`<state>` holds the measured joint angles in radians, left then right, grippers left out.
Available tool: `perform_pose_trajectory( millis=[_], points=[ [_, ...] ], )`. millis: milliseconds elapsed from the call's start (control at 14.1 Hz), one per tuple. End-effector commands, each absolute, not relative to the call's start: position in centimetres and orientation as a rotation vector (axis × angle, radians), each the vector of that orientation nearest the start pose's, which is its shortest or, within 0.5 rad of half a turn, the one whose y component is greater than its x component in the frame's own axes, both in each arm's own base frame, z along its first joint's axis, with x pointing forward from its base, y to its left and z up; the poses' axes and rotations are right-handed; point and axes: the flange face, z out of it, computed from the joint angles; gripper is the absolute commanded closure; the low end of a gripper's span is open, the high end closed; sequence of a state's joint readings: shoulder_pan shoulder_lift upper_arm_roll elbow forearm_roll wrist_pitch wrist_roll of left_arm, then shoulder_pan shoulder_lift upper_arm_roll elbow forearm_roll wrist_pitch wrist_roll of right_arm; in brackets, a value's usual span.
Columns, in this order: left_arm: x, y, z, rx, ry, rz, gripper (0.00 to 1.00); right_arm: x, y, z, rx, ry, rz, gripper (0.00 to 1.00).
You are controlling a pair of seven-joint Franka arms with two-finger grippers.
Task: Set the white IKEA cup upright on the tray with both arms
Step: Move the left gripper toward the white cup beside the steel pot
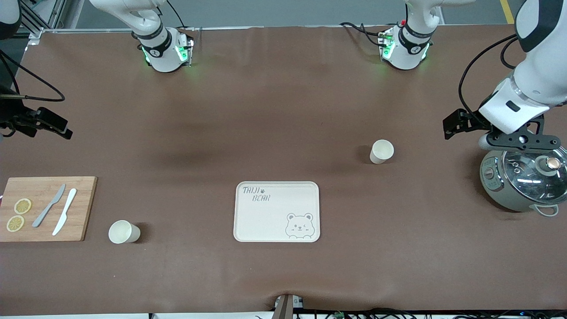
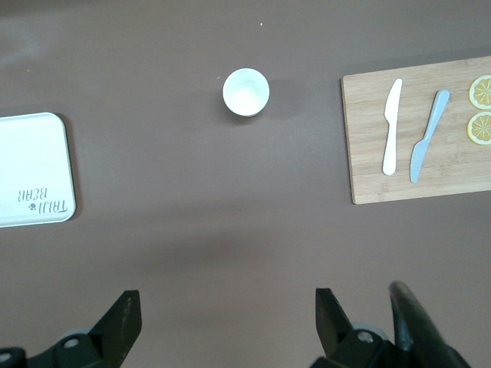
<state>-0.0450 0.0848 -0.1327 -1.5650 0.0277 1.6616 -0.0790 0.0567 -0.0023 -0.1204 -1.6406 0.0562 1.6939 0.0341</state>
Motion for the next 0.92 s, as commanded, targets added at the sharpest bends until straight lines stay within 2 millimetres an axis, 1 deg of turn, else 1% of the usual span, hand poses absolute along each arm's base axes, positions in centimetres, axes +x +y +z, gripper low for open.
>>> perform_pose_trajectory(
  millis=[0, 284, 355, 426, 497, 639, 781, 852],
  points=[
    [57.9, -10.0, 58.9, -3.097, 0.178, -0.043, 0.0, 55.8, -2.7, 61.2, -3.093, 0.176, -0.092, 0.0],
    [58.2, -9.9, 58.4, -3.096, 0.188, -0.031, 0.0, 55.8, -2.7, 61.2, -3.093, 0.174, -0.092, 0.0],
    [58.5, -10.0, 58.5, -3.099, 0.193, -0.063, 0.0, 55.8, -2.7, 61.1, -3.093, 0.176, -0.088, 0.0],
    [58.7, -10.3, 57.6, -3.111, 0.195, -0.055, 0.0, 55.8, -2.7, 61.1, -3.094, 0.174, -0.088, 0.0],
    [58.4, -10.2, 56.0, -3.109, 0.197, -0.01, 0.0, 55.8, -2.7, 61.2, -3.093, 0.174, -0.092, 0.0],
    [57.6, -9.8, 52.2, -3.11, 0.213, -0.001, 0.0, 55.9, -2.5, 61.2, -3.093, 0.171, -0.102, 0.0],
    [56.2, -9.6, 46.5, -3.095, 0.347, 0.075, 0.0, 56.0, -2.4, 61.3, -3.095, 0.167, -0.109, 0.0],
    [55.4, -9.6, 43.4, -3.091, 0.374, 0.094, 0.0, 55.9, -2.5, 61.3, -3.095, 0.169, -0.107, 0.0]
  ],
)
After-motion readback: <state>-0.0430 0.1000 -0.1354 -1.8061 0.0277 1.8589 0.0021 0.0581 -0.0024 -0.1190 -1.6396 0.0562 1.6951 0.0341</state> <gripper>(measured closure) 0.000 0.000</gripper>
